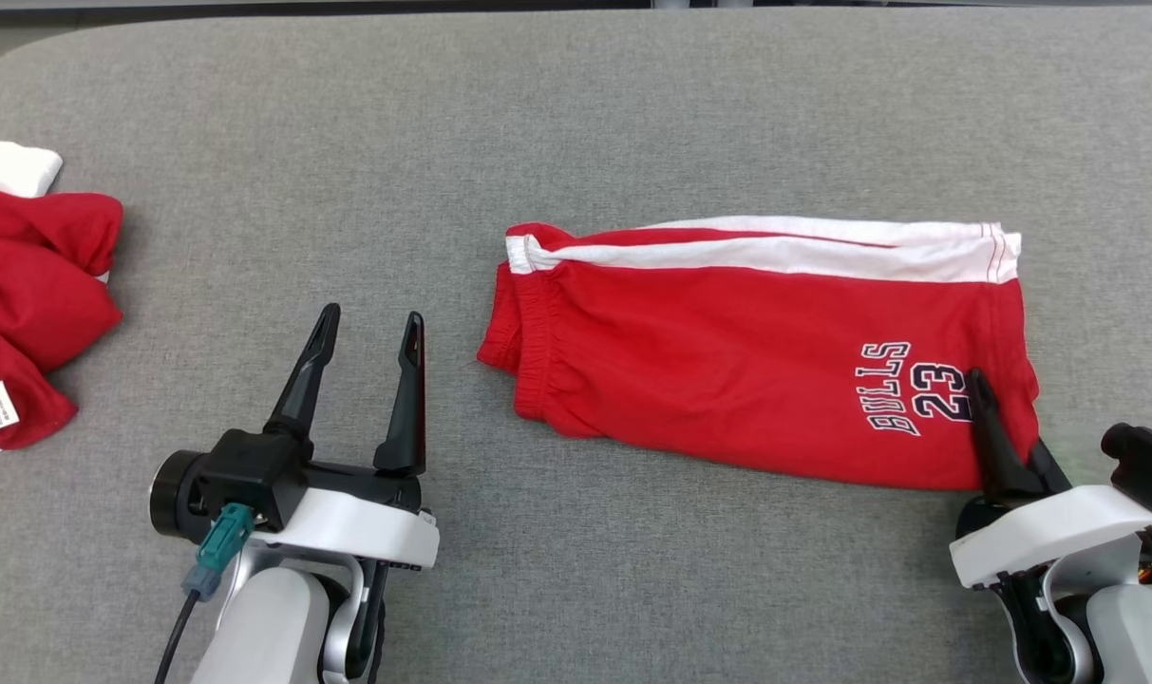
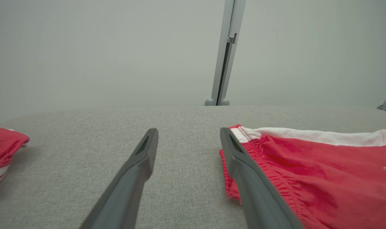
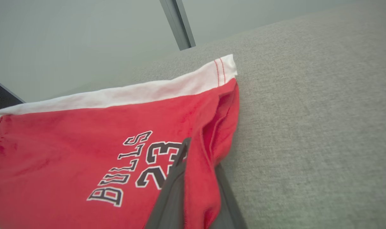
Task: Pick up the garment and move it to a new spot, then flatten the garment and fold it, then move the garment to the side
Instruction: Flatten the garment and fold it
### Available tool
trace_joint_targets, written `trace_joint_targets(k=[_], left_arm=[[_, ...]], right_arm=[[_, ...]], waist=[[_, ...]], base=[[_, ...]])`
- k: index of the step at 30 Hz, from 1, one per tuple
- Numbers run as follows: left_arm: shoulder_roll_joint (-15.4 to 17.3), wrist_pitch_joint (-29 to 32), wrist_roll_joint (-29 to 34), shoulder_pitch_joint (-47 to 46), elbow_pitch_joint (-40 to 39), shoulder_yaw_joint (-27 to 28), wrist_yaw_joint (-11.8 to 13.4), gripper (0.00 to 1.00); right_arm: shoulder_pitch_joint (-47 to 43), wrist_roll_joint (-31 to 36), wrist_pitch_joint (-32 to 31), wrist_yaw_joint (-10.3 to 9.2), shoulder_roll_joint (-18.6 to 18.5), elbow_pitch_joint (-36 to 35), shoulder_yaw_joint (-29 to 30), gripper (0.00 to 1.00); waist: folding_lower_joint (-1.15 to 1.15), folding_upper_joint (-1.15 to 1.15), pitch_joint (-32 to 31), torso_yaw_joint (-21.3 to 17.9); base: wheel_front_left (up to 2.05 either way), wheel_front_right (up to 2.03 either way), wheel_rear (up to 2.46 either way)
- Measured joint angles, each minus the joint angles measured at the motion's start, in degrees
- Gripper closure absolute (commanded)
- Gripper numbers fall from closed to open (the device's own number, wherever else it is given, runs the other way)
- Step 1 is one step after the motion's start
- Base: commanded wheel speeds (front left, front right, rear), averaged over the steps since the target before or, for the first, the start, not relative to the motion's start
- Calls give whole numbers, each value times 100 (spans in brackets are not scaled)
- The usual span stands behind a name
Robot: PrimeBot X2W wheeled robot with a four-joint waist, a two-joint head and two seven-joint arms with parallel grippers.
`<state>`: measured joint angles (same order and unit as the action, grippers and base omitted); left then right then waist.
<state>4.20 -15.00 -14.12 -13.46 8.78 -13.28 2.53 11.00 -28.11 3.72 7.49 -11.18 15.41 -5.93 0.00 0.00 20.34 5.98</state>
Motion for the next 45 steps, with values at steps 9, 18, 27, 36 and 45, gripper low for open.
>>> trace_joint_targets(k=[9,18,27,36,45], left_arm=[[46,1,-1,19,32,-38,2,0],[32,1,-54,9,53,-83,5,0],[-14,0,-77,-106,94,-216,-3,0],[-80,1,-138,-137,99,-252,2,0],[-83,0,-108,-136,140,-181,4,0]], right_arm=[[-153,168,-305,0,115,-316,271,100],[263,490,-817,0,133,-1361,-269,100],[1118,314,-1383,0,448,-1379,-1997,100],[1479,-164,-1017,-1,732,-43,-2870,71],[1751,-337,86,0,558,-380,-3075,0]], waist=[[0,0,-109,-53],[0,0,-116,43],[0,0,-106,265],[0,0,5,453],[0,0,-48,332]], base=[[0,0,0],[0,0,0],[0,0,0],[0,0,0],[0,0,0]])
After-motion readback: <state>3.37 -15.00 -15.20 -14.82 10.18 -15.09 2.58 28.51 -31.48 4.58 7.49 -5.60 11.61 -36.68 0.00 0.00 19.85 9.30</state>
